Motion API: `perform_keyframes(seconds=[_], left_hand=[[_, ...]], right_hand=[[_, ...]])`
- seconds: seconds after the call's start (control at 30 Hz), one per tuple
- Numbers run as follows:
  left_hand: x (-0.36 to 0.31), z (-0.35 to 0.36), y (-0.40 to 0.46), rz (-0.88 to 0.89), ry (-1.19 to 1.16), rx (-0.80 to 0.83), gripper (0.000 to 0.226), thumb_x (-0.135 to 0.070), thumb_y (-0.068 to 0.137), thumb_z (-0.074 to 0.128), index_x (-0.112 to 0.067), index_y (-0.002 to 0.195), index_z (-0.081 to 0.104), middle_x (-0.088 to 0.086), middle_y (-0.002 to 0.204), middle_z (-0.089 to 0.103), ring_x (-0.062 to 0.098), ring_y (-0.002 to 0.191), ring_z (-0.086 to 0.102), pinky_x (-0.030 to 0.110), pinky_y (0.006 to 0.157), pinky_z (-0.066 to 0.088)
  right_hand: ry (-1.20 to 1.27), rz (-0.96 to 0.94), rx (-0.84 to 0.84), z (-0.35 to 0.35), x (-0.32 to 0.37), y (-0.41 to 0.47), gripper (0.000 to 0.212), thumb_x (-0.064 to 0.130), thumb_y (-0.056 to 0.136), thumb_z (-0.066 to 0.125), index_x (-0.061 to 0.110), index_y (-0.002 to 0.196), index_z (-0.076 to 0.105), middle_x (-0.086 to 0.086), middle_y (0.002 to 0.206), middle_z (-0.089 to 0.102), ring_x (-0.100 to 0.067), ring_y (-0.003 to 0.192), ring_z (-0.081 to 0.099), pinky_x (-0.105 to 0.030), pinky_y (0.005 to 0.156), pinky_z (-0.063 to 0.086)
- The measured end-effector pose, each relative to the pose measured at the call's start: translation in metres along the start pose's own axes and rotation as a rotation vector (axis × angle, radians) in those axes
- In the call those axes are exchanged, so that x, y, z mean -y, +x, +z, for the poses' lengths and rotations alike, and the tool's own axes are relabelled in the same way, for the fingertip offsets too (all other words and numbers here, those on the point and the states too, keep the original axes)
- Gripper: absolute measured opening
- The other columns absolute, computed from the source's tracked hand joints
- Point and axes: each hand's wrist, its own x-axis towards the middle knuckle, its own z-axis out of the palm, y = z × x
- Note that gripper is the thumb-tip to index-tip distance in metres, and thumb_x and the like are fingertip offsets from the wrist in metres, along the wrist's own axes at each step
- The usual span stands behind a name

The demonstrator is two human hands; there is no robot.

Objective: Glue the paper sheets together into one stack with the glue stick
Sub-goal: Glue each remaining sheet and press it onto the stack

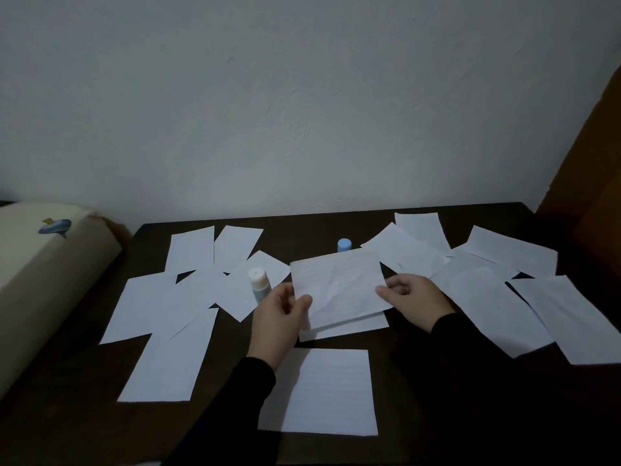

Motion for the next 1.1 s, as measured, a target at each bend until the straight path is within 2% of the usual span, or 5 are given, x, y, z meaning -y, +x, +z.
perform_keyframes(seconds=[0.17,0.4,0.73,0.9,1.1], left_hand=[[0.008,0.0,0.0,0.115,0.274,-0.024,0.033,-0.032,0.094,0.058,-0.026,0.126,0.053,-0.012,0.085,0.057,0.004,0.077,0.055,0.018,0.075,0.045],[0.012,0.003,0.001,0.128,0.307,-0.041,0.05,-0.03,0.092,0.06,-0.028,0.137,0.039,-0.007,0.087,0.058,0.007,0.083,0.057,0.027,0.086,0.051],[0.026,0.012,0.005,0.154,0.427,-0.02,0.027,-0.033,0.093,0.059,-0.027,0.119,0.054,-0.009,0.1,0.061,0.006,0.091,0.055,0.018,0.082,0.043],[0.025,0.015,0.006,0.237,0.629,0.004,0.021,-0.037,0.096,0.052,-0.021,0.104,0.064,-0.004,0.097,0.068,0.01,0.088,0.062,0.026,0.084,0.053],[0.009,0.019,0.001,0.397,0.749,-0.077,0.025,-0.037,0.1,0.043,-0.023,0.109,0.061,-0.003,0.104,0.062,0.011,0.093,0.058,0.024,0.082,0.048]], right_hand=[[-0.124,0.0,-0.047,0.015,-0.005,0.002,0.022,0.034,0.09,0.065,0.019,0.107,0.063,0.006,0.085,0.059,-0.011,0.09,0.057,-0.031,0.092,0.049],[-0.255,0.06,-0.056,0.02,-0.006,0.006,0.015,0.04,0.088,0.065,0.027,0.093,0.059,0.012,0.08,0.057,-0.012,0.094,0.059,-0.042,0.101,0.044],[-0.352,0.074,-0.075,0.022,-0.012,0.011,0.016,0.044,0.089,0.062,0.029,0.094,0.057,0.01,0.092,0.061,-0.012,0.097,0.056,-0.039,0.101,0.035],[-0.514,0.042,-0.113,0.026,-0.014,0.011,0.022,0.048,0.088,0.061,0.029,0.099,0.06,0.012,0.086,0.058,-0.011,0.09,0.056,-0.037,0.095,0.036],[-0.612,-0.258,-0.22,0.03,-0.004,0.004,0.044,0.046,0.09,0.056,0.032,0.13,0.046,0.006,0.132,0.047,-0.013,0.123,0.043,-0.037,0.105,0.035]])
